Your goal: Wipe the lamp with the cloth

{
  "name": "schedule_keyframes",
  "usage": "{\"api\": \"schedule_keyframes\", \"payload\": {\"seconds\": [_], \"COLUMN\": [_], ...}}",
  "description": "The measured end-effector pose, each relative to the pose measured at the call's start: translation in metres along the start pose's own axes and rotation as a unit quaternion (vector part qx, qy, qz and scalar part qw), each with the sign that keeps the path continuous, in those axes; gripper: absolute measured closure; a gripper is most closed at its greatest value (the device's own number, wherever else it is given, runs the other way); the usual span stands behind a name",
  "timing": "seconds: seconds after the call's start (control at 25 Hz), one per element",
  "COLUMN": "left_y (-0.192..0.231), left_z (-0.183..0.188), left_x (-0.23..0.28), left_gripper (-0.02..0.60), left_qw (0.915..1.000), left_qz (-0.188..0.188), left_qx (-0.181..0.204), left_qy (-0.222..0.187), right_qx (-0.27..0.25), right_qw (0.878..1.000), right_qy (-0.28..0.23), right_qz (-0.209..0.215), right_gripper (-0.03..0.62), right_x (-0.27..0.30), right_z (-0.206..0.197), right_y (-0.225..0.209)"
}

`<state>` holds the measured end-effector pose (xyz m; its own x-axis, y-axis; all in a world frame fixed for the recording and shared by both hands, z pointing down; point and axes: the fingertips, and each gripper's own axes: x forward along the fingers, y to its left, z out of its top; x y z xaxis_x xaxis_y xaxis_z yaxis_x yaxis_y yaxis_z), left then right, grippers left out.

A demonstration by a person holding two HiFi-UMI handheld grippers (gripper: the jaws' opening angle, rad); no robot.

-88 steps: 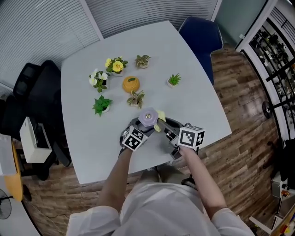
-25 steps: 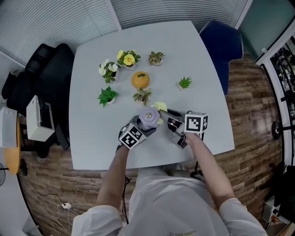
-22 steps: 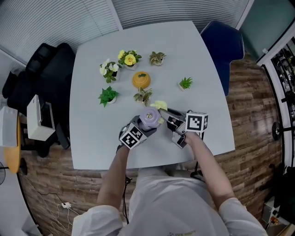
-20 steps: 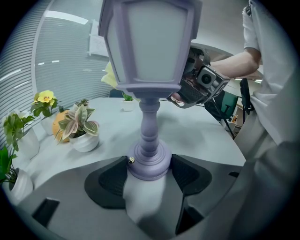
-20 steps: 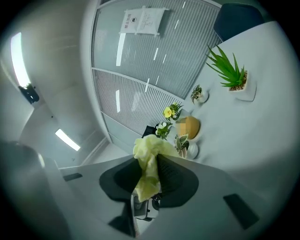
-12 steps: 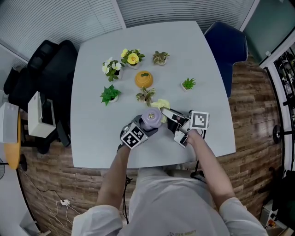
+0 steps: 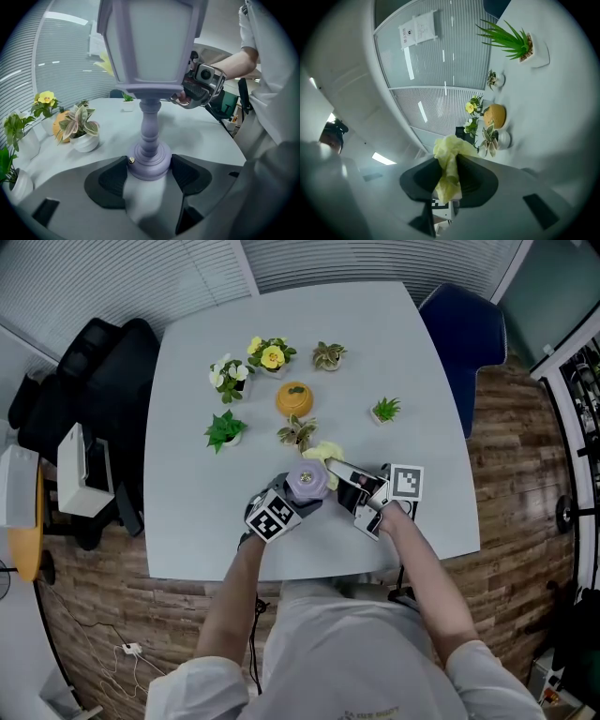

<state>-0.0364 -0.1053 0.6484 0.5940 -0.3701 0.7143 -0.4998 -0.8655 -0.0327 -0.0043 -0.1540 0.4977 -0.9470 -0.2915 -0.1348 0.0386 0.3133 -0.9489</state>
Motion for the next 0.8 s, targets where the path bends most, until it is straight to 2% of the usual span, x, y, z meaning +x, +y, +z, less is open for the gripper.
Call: {"api": "schedule_keyframes", "payload": {"seconds": [0.32, 0.8], "left_y": [0.000, -0.001], "left_z": [0.001, 0.002], "left_x": [-0.001, 0.000], "left_gripper": [0.278, 0.278], "left_qw": [1.0000, 1.0000], "left_qz": [0.000, -0.002], "left_qx": [-0.001, -0.001], "left_qy": [0.001, 0.001], "right_qx": [-0.021, -0.051], "right_qw": [1.000, 0.996], "right_qy": [0.010, 0.027], "right_qz": [-0.014, -0.071], "right_gripper": [0.491, 0.491], "right_x": [0.001, -0.001], "right_z": [-0.003, -0.007], "right_y": [-0.006, -0.025]}}
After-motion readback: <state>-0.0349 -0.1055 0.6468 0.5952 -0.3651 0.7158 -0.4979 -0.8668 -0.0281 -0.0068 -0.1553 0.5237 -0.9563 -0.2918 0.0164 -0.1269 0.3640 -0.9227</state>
